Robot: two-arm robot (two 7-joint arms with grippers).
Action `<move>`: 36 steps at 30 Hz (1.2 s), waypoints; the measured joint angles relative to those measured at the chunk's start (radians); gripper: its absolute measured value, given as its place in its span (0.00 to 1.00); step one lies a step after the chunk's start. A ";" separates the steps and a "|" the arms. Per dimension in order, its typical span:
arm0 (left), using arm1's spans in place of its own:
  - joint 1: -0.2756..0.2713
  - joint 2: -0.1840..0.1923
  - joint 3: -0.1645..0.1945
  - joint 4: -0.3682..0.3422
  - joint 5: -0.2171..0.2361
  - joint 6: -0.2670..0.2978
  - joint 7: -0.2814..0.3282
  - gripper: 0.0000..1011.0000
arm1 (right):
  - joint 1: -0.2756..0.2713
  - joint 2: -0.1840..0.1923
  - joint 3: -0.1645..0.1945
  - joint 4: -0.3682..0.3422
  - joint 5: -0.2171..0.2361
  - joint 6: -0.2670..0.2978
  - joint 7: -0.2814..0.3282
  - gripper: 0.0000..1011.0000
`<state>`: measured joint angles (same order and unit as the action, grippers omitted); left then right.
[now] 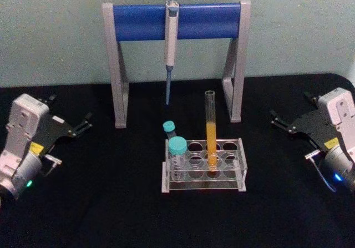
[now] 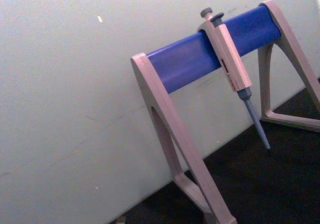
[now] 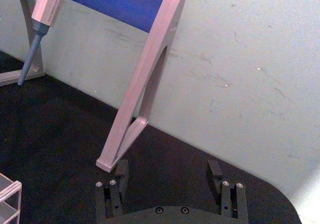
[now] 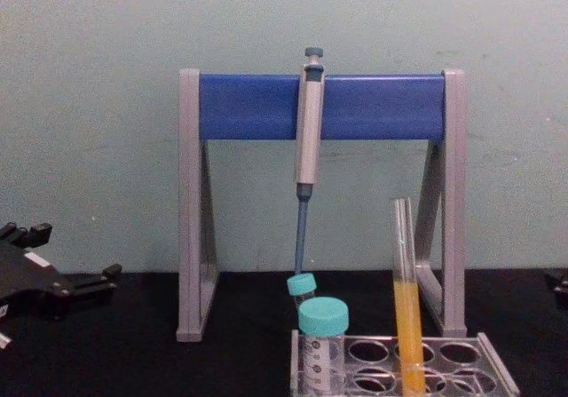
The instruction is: Pick up the test tube from the test tube rack, shake it, then place it back into the test tube rack.
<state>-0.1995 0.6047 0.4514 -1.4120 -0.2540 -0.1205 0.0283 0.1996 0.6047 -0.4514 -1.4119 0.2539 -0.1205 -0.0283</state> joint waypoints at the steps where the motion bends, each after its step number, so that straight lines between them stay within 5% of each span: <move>1: 0.000 0.000 0.000 0.000 0.000 0.000 0.000 0.99 | 0.000 0.000 0.000 0.000 0.000 0.000 0.000 0.99; 36: 0.000 0.000 0.000 0.000 0.000 0.000 0.000 0.99 | 0.000 0.000 0.000 0.000 0.000 0.000 0.000 0.99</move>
<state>-0.1995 0.6047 0.4514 -1.4120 -0.2539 -0.1205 0.0283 0.1996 0.6047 -0.4514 -1.4120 0.2539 -0.1205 -0.0283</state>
